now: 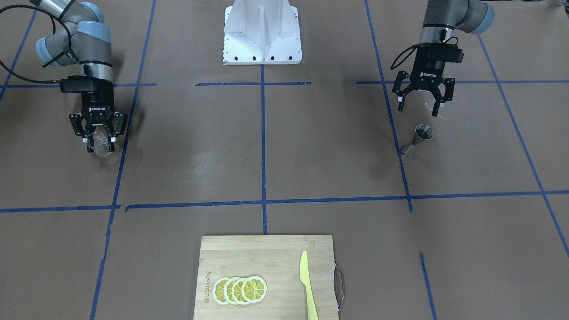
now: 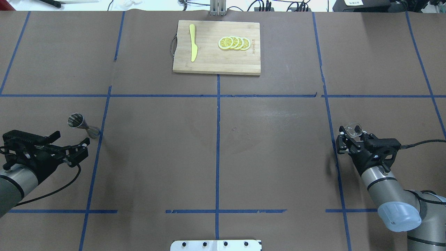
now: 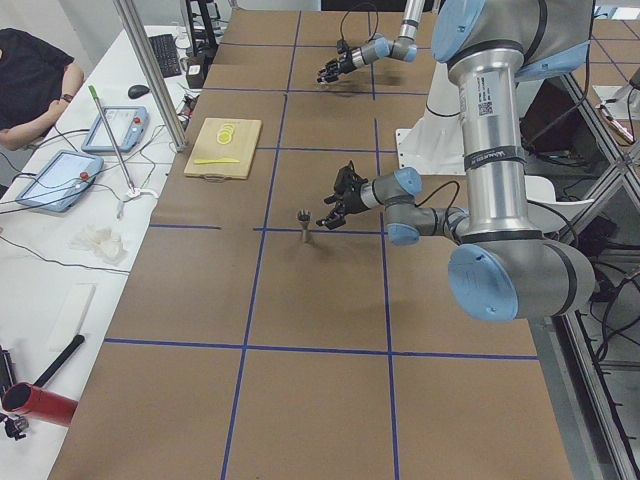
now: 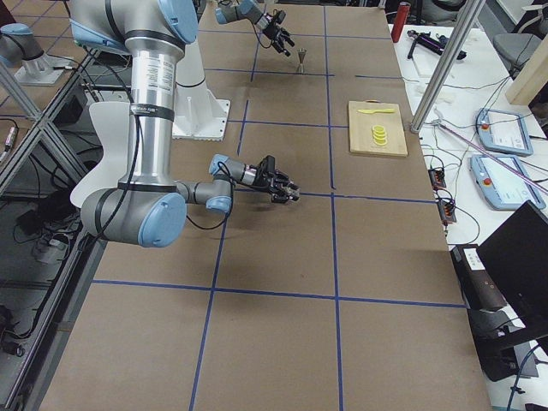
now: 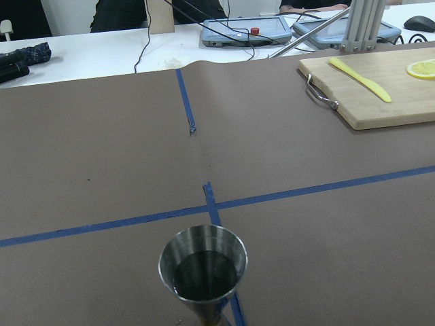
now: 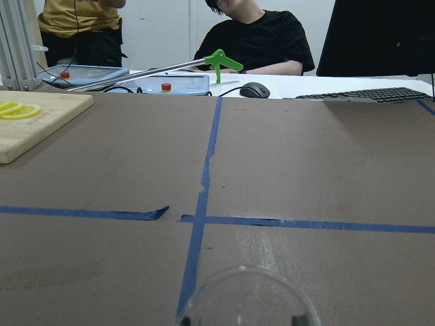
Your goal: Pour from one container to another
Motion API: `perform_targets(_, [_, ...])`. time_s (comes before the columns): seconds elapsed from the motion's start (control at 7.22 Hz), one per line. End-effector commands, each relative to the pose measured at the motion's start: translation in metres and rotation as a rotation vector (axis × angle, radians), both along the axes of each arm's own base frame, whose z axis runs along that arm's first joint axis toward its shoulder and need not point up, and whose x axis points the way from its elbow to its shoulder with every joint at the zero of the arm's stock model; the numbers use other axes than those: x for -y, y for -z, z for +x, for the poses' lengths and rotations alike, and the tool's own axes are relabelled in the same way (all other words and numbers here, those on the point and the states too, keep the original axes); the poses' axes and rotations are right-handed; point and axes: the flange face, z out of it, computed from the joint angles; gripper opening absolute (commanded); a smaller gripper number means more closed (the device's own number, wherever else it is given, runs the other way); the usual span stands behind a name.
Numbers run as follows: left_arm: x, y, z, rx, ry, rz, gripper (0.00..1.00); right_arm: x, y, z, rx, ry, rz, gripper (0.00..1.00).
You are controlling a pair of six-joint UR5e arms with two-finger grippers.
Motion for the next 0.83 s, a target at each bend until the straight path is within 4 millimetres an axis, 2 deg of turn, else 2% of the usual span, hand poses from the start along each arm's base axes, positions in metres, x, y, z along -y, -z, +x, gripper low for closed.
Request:
perform_targets(0.0, [0.0007, 0.0051, -0.0038, -0.008, -0.012, -0.003, 1.0, -0.0056, -0.0006, -0.0049, 0.001, 0.012, 0.003, 0.0])
perform_targets(0.28, [0.001, 0.0058, -0.0043, -0.01, -0.012, -0.003, 1.0, -0.0083, 0.0013, -0.009, 0.004, 0.021, 0.003, 0.17])
perform_targets(0.42, [0.0009, 0.0053, -0.0047, -0.009, -0.012, -0.003, 1.0, -0.0088, 0.0014, -0.0094, 0.004, 0.021, 0.004, 0.36])
perform_targets(0.55, [0.0013, 0.0052, -0.0051, -0.003, -0.014, 0.001, 1.0, -0.0094, -0.0003, -0.01, -0.001, 0.023, 0.003, 0.62])
perform_targets(0.69, [0.0029, 0.0058, -0.006, -0.001, -0.011, 0.004, 1.0, -0.0098, 0.0005, -0.0109, 0.001, 0.023, 0.004, 0.78])
